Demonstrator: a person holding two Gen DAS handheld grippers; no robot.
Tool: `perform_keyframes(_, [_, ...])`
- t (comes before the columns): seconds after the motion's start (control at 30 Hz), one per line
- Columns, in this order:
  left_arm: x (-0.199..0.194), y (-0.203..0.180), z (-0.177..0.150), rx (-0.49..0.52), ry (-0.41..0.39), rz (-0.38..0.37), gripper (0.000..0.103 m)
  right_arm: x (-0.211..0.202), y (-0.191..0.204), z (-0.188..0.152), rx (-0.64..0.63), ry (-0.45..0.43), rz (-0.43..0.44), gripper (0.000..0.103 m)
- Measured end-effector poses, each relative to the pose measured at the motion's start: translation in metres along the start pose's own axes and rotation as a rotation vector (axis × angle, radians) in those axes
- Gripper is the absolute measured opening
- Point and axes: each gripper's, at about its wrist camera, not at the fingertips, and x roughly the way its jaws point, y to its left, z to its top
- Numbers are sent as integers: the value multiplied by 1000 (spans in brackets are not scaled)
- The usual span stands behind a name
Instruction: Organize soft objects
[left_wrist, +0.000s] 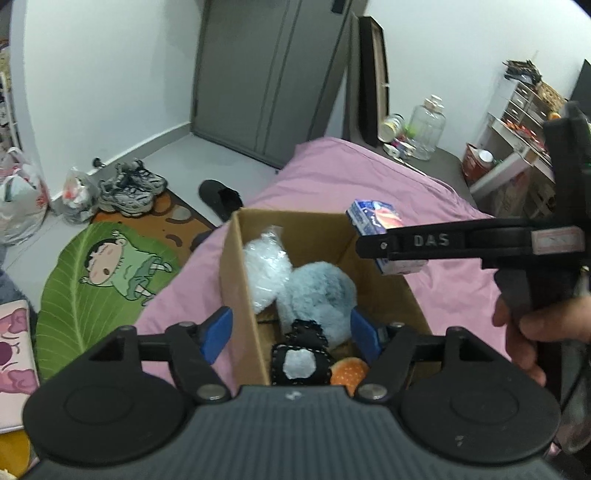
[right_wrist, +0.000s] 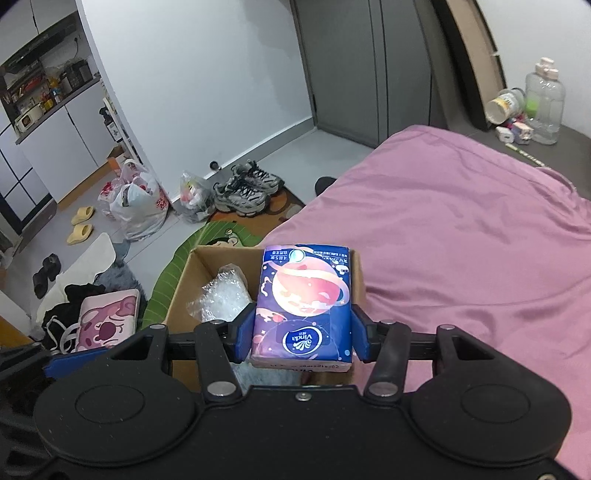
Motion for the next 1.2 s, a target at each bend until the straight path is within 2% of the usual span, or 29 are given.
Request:
perform_keyframes(0.23, [0,15,-1,-43,6,53,71,20,5,3,20,56,32,51])
perform_keyframes(0.4, [-4,28,-1,-90,-10,70,71,31,5,6,10,91,10,53])
perform_keyframes(0.53, [-6,33,-1,-104,-18,81,71,23,4,10,25,62,0,60])
perform_keyframes(0.7, [-10,36,0,-129,-16,85,71,11,6,9,16,52,3,60])
perform_keyframes(0.9, [-18,29,5,-134,-16,74,84,-7,5,4,17,57,11,61])
perform_keyframes(1.0, [-24,27,6,-152,-12,55,85,-22,3,1,26,48,20,73])
perform_keyframes(1.13, [-34,18,7,-139,-13,69,87,-44,1,-5,13,36,39,76])
perform_keyframes(1.2, [-40,15,8,-138,-9,59,87,-56,-1,-8,13,27,51,84])
